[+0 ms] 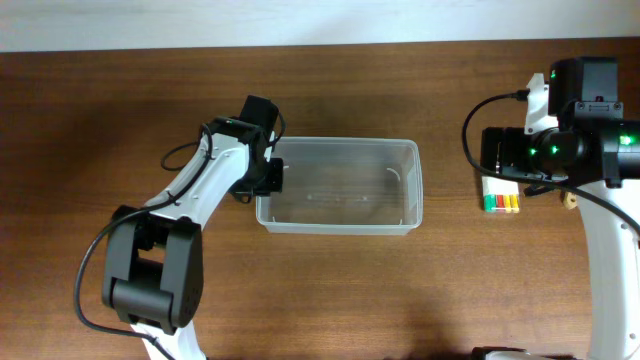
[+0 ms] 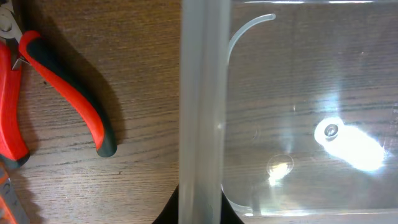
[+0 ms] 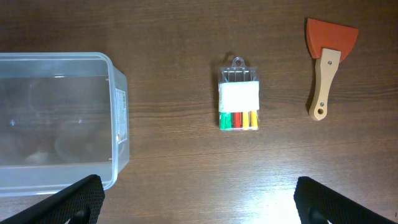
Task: Pack container
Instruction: 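Lift and slide the container to table center with left gripper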
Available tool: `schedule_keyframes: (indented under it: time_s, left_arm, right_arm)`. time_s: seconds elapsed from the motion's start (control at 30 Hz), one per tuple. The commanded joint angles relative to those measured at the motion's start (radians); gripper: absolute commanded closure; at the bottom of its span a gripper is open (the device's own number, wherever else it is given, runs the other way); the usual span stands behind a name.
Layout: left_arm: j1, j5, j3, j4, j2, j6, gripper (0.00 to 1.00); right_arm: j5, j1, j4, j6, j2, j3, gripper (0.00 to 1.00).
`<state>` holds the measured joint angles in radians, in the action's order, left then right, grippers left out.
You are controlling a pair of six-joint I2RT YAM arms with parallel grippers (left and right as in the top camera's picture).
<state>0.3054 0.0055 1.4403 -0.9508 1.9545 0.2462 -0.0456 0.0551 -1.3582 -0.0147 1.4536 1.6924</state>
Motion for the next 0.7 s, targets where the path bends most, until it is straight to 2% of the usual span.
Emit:
schedule_keyframes:
  time_s: [0.0, 0.07, 0.13, 0.5, 0.67]
  left_arm:
    - [0.006, -0.027, 0.001, -0.019, 0.027, -0.016, 0.78]
    - [0.006, -0.027, 0.001, -0.019, 0.027, -0.016, 0.70]
    - [0.006, -0.027, 0.001, -0.019, 0.027, -0.016, 0.67]
    - [0.006, -0.031, 0.001, -0.031, 0.027, -0.017, 0.68]
    - [0.006, -0.110, 0.001, -0.051, 0.027, -0.016, 0.68]
  right_arm:
    - [-0.019, -0.008, 0.000, 0.000, -0.002, 0.024, 0.01]
    - [-0.019, -0.008, 0.000, 0.000, -0.002, 0.024, 0.01]
    - [-0.019, -0.008, 0.000, 0.000, -0.002, 0.024, 0.01]
    - [-0.020, -0.008, -0.001, 0.000, -0.002, 0.024, 0.01]
    - [-0.020, -0.008, -0.001, 0.000, -0.002, 0.024, 0.01]
